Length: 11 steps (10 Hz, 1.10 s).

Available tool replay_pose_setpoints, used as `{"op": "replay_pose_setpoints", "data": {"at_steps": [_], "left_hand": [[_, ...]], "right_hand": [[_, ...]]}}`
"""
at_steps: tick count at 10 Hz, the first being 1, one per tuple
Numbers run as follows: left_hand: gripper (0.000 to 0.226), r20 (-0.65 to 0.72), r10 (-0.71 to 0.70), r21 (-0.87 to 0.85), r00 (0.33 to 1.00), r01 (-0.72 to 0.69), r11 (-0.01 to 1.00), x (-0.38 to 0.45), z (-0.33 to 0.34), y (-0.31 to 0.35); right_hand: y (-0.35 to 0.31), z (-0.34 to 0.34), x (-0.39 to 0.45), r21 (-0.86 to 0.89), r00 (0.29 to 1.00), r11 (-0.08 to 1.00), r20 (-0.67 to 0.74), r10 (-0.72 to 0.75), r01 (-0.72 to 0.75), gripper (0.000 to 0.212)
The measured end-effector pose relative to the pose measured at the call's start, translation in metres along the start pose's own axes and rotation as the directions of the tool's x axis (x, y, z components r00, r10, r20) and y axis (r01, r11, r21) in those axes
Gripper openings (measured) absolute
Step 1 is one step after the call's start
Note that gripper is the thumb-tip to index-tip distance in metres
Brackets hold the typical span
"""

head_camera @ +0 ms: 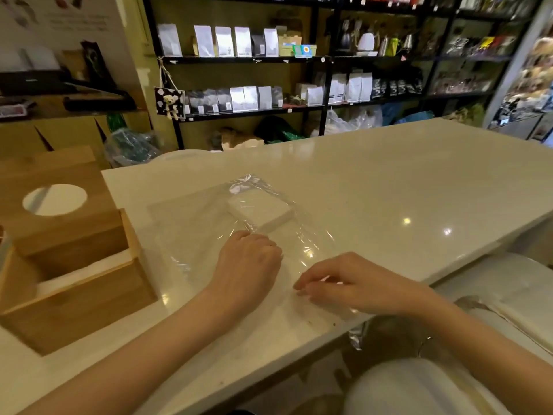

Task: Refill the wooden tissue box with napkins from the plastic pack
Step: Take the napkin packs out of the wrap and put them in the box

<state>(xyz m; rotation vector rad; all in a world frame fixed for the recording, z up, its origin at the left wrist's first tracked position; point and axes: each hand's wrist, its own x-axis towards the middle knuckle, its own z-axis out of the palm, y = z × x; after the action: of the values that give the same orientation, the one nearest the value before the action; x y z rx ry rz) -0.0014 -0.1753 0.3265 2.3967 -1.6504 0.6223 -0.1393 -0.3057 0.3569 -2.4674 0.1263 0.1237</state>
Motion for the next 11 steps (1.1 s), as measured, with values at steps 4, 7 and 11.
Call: {"op": "replay_pose_setpoints", "data": {"at_steps": [4, 7, 11], "left_hand": [[0.050, 0.063, -0.263, -0.570, 0.963, 0.251, 0.782, 0.016, -0.031, -0.006], [0.049, 0.404, -0.468, -0.473, 0.786, 0.618, 0.628, 0.050, 0.031, -0.088], [0.059, 0.512, -0.512, -0.475, 0.690, 0.724, 0.501, 0.064, 0.055, -0.092]], "right_hand": [[0.006, 0.039, 0.118, -0.235, 0.936, 0.970, -0.352, -0.022, -0.065, 0.062], [0.017, 0.043, 0.156, -0.450, 0.924, 0.878, -0.381, -0.027, -0.160, 0.056], [0.009, 0.047, 0.109, -0.423, 0.964, 0.891, -0.259, 0.058, -0.167, 0.049]]}}
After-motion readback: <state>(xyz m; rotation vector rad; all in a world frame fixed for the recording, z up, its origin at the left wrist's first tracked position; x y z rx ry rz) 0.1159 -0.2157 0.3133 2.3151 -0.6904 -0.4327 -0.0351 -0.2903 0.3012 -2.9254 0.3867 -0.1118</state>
